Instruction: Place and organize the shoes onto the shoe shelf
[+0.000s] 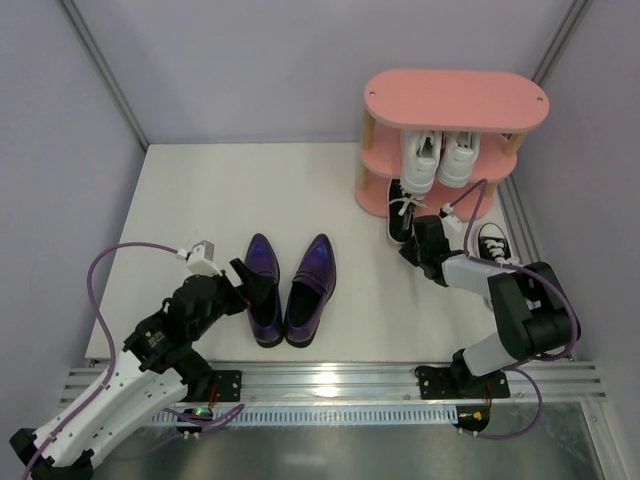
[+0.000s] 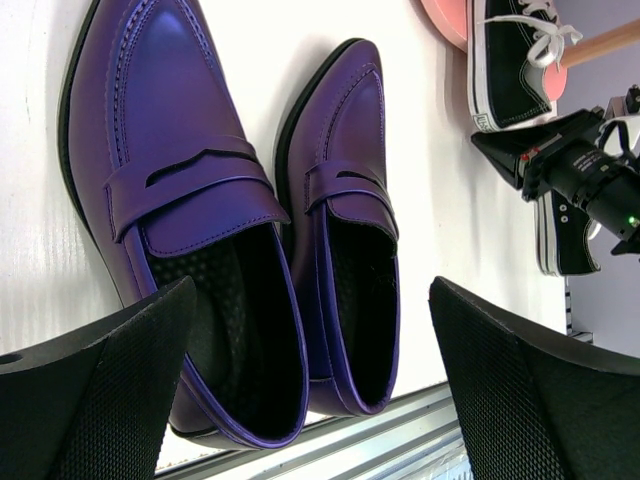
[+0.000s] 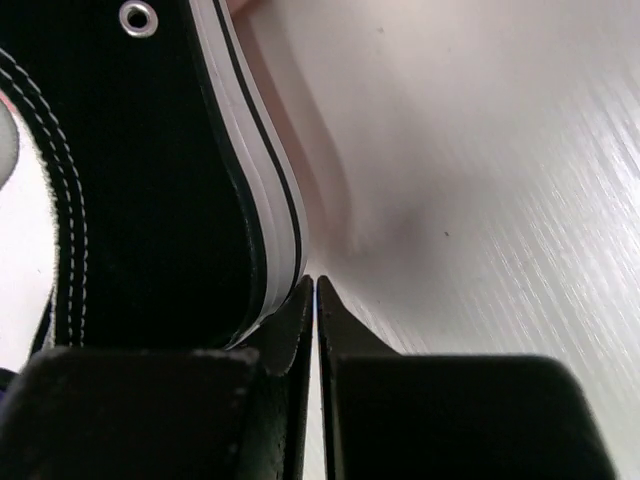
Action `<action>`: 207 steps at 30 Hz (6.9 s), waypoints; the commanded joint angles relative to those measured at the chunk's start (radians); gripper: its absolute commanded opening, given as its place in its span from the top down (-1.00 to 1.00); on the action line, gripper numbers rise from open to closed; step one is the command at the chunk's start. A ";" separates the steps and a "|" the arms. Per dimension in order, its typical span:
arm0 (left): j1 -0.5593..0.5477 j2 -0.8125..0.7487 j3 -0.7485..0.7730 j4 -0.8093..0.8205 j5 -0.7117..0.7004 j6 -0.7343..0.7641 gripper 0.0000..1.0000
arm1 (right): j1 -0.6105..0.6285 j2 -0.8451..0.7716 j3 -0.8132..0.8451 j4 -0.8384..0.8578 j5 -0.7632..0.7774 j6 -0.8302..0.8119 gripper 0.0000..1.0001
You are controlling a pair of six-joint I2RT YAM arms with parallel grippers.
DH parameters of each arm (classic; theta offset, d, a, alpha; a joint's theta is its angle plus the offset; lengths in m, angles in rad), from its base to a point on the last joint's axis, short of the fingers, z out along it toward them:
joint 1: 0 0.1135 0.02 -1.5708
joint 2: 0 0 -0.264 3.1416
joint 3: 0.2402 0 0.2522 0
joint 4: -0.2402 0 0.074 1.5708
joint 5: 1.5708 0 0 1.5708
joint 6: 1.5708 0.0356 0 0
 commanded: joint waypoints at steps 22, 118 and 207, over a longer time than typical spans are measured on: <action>-0.002 -0.014 0.001 0.006 -0.019 -0.001 -0.94 | -0.103 0.083 0.124 0.197 -0.034 0.000 0.92; -0.004 -0.213 -0.068 -0.015 -0.002 -0.063 -0.98 | -0.439 -0.500 0.115 -0.456 -0.105 -0.497 0.92; -0.004 -0.293 -0.152 -0.020 -0.019 -0.105 -0.97 | -0.295 -0.164 0.148 -0.284 -0.082 -0.539 0.92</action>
